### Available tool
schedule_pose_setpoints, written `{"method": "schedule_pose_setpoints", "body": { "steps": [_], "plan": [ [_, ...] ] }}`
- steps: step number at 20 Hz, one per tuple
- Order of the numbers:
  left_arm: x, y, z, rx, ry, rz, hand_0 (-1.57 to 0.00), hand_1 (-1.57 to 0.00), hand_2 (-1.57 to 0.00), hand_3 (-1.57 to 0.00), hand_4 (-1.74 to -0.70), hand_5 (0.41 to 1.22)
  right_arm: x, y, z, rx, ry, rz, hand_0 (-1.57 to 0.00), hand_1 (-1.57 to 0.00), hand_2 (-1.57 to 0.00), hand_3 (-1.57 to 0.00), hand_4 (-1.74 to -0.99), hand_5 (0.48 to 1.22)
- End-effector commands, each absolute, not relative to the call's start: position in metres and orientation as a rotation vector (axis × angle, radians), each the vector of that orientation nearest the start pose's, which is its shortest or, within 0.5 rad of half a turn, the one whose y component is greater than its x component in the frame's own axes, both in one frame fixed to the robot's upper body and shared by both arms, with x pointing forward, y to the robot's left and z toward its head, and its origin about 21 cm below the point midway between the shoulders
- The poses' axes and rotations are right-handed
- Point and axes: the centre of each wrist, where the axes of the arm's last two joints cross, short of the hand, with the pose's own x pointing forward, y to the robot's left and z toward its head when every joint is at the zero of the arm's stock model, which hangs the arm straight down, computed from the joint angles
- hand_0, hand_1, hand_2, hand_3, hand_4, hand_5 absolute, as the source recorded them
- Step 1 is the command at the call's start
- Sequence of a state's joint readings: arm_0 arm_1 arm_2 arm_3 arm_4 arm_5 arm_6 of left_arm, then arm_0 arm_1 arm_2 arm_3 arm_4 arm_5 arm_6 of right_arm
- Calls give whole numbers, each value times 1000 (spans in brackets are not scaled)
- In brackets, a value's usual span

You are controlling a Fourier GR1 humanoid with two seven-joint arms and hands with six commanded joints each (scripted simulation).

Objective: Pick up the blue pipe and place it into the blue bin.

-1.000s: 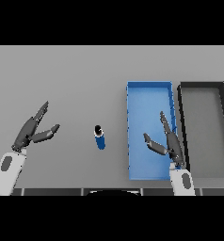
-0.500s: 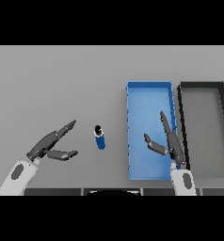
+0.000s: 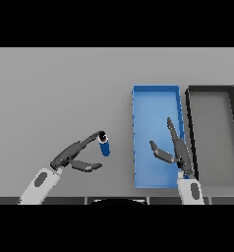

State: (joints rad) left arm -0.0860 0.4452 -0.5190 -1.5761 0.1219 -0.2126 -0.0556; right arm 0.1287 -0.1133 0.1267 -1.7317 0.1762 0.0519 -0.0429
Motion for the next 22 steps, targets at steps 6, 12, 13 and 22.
{"method": "schedule_pose_setpoints", "body": {
  "steps": [6,12,13,22],
  "plan": [
    [257,186,-13,-353,-1417,-834,1,1,1,1,-1152,459,212,-232,16,-111,-1638,314,1,1,1,1,-1206,606],
    [266,151,-17,-465,-1463,-793,1,1,-1,1,-1215,533,215,-237,15,-100,-1631,307,1,1,1,1,-1206,606],
    [266,152,-21,-470,-1473,-772,1,-2,-39,-6,-1240,558,213,-238,13,-109,-1630,309,1,1,1,1,-1204,605],
    [261,131,-30,-531,-1499,-738,-1134,-1205,-1228,-1174,-1600,1072,218,-235,13,-108,-1620,307,1,1,1,1,-1198,604]
  ]
}}
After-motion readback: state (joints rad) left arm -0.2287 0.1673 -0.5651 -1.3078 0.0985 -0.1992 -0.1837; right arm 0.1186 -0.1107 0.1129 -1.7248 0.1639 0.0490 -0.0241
